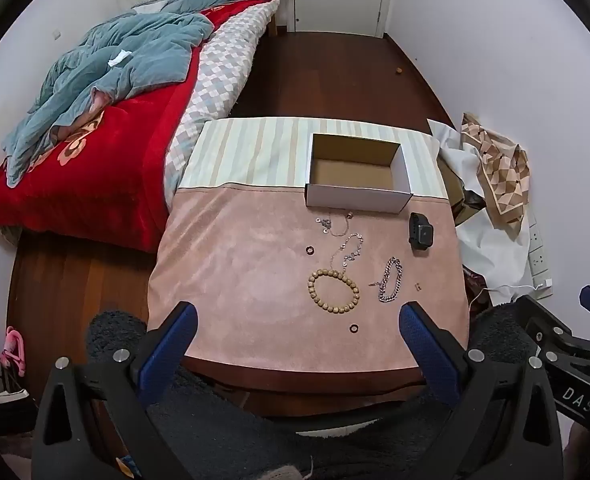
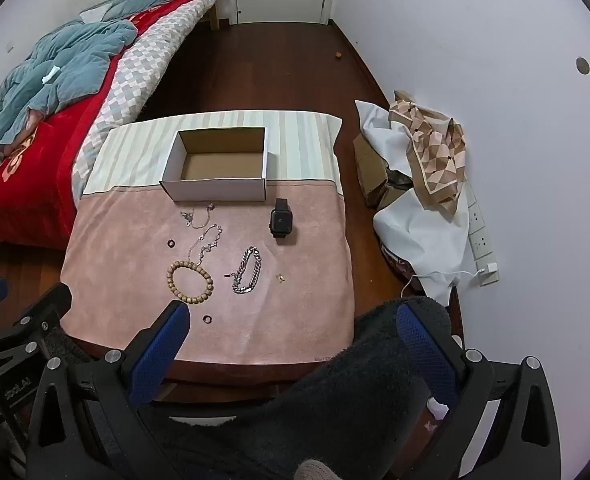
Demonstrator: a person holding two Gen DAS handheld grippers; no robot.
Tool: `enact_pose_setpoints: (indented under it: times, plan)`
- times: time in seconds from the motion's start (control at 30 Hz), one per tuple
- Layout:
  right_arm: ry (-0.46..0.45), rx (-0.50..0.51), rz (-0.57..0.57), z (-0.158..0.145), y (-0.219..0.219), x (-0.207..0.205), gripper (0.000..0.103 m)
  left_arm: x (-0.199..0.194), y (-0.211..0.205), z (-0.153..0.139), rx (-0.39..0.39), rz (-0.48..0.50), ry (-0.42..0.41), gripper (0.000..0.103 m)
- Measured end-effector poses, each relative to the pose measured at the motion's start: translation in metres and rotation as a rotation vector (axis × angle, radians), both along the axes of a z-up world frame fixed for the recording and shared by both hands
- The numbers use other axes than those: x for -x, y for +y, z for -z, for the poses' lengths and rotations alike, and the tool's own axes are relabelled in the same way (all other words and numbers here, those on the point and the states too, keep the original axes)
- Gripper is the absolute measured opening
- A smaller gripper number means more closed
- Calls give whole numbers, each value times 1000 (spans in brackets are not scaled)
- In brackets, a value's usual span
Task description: Organize jewelry
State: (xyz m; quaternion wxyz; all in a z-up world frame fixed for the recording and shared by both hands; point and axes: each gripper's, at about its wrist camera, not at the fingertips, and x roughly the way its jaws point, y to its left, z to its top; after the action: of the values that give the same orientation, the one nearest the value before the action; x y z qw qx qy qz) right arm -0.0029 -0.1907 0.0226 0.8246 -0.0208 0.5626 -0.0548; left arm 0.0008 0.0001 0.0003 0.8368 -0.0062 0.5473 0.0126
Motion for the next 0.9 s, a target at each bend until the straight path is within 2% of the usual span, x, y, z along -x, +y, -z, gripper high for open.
enact_pose_setpoints:
  times: [0.33,0.37,0.9]
  plan:
    - [12,-5,-2,0,-2,-2,103,4,4,-6,-4,0,-19,103]
    - [11,-3,-1,8,0,2,103,4,4,-7,-6,-1,-19,103]
    - [6,-4,0,2,0,0,103,4,3,-6,-14,0,-24,103]
